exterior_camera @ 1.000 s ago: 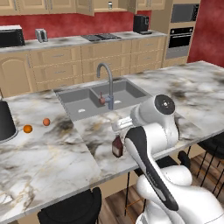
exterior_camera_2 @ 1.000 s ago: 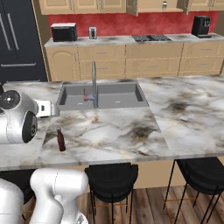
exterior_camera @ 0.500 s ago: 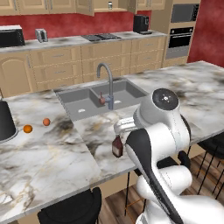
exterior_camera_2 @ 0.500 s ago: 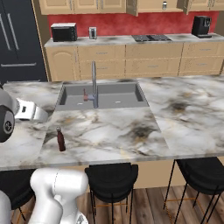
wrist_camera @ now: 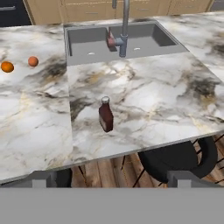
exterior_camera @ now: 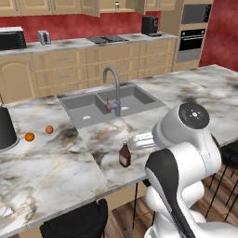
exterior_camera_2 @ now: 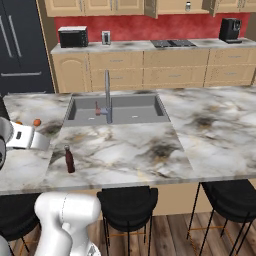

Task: Move the ketchup and mayonnaise from the cabinet to the dining counter.

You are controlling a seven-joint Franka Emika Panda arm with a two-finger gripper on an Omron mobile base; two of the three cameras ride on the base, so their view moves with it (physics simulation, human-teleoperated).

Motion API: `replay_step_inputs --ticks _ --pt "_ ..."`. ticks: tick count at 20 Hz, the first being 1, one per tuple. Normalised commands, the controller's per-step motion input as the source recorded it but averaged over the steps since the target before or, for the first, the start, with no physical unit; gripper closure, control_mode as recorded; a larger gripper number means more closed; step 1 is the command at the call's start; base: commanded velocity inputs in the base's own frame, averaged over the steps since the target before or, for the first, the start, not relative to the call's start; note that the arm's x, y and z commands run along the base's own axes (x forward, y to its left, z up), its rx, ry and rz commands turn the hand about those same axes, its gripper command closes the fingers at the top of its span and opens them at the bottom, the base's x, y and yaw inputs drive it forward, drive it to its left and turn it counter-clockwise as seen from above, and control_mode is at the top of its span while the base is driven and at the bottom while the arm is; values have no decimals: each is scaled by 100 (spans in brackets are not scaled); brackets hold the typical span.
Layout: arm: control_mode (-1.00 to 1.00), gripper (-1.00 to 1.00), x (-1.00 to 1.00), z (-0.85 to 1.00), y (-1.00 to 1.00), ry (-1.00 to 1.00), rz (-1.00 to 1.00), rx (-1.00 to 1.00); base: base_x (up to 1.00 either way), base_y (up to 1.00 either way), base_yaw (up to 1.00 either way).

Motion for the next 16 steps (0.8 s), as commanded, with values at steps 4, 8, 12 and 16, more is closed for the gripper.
replay_step_inputs --ticks 4,8,12,16 --pt "-100 -100 0 0 0 0 0 0 0 0 0" --pt "100 -100 -2 0 0 0 0 0 -29 0 0" --pt "100 -100 0 0 0 0 0 0 -63 1 -5" --pt "100 -100 0 0 0 0 0 0 -73 2 -5"
